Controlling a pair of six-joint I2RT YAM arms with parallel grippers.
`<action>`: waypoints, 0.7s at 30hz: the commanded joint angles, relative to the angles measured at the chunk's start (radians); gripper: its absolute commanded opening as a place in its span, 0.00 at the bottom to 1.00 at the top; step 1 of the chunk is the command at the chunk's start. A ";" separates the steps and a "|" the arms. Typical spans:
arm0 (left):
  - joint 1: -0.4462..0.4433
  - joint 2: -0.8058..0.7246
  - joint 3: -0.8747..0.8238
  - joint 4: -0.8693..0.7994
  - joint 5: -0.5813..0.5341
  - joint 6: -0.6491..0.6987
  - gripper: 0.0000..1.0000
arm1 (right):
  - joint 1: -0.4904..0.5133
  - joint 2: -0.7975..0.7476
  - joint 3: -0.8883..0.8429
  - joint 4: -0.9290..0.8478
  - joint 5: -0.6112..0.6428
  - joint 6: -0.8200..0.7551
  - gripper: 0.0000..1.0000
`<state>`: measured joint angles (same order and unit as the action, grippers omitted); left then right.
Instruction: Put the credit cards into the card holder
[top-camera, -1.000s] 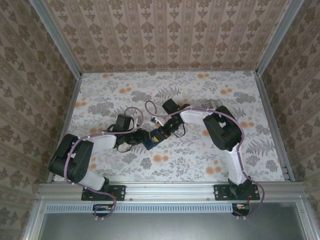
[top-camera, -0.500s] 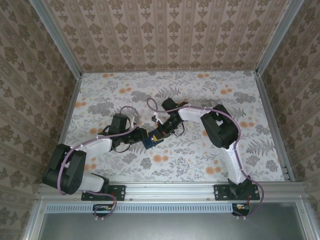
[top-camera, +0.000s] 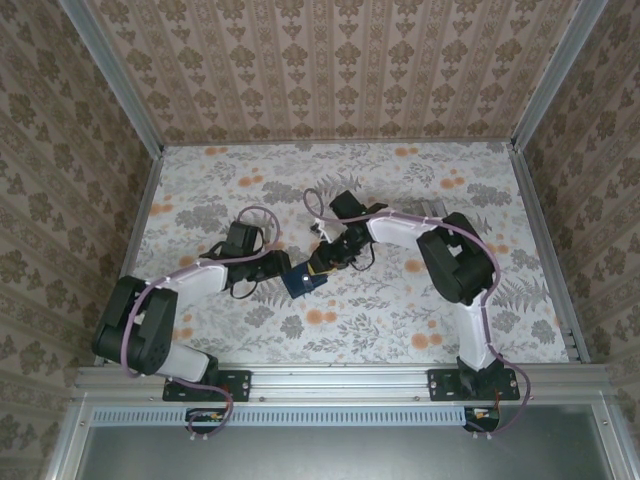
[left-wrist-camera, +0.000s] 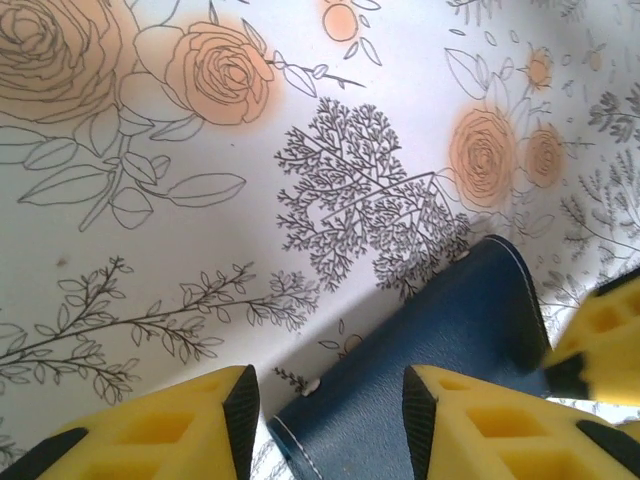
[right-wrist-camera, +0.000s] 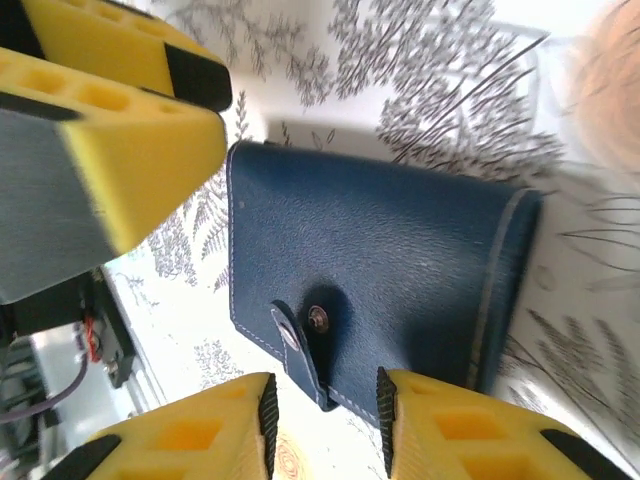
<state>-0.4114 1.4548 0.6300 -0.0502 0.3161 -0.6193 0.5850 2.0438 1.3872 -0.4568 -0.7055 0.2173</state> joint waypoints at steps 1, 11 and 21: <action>0.006 0.044 0.033 -0.031 -0.002 0.039 0.49 | 0.007 -0.151 -0.034 0.020 0.338 0.134 0.54; 0.010 0.085 0.042 -0.042 0.092 0.046 0.46 | 0.065 -0.525 -0.444 0.139 0.744 0.782 1.00; -0.038 0.061 -0.044 -0.004 0.260 -0.029 0.38 | 0.184 -0.406 -0.468 0.402 0.532 1.114 0.74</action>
<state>-0.4232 1.5291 0.6147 -0.0296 0.5026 -0.6174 0.7448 1.6039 0.8661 -0.1387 -0.1410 1.1976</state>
